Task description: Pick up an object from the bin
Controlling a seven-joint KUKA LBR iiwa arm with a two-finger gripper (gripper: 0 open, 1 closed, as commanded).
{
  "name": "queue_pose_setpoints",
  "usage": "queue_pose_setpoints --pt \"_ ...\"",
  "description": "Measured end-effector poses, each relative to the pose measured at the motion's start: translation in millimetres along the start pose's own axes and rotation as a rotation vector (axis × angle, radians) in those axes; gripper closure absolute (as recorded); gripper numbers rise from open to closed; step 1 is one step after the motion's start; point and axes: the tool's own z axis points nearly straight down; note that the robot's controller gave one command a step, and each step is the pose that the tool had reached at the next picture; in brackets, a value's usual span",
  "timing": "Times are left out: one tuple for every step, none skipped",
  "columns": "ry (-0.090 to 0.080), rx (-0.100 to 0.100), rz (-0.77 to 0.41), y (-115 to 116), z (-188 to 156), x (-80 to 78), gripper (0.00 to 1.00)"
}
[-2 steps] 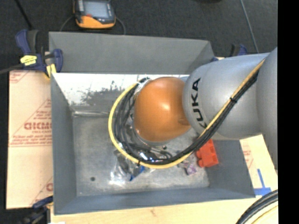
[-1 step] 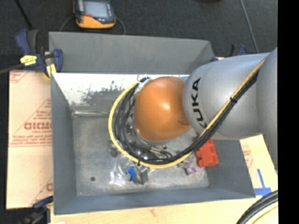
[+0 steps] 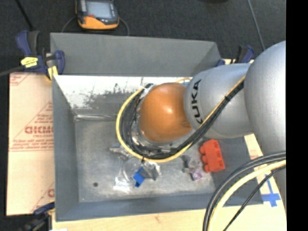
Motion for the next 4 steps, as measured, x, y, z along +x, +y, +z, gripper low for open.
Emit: queue_pose_setpoints --pt "0.003 0.007 0.006 -4 -2 1.3 1.0" --pt "0.01 0.006 0.022 -5 -119 -0.2 1.0" --pt "0.016 -0.001 0.024 -3 -115 1.0 0.0" --pt "0.016 -0.001 0.025 -4 -115 1.3 1.0"
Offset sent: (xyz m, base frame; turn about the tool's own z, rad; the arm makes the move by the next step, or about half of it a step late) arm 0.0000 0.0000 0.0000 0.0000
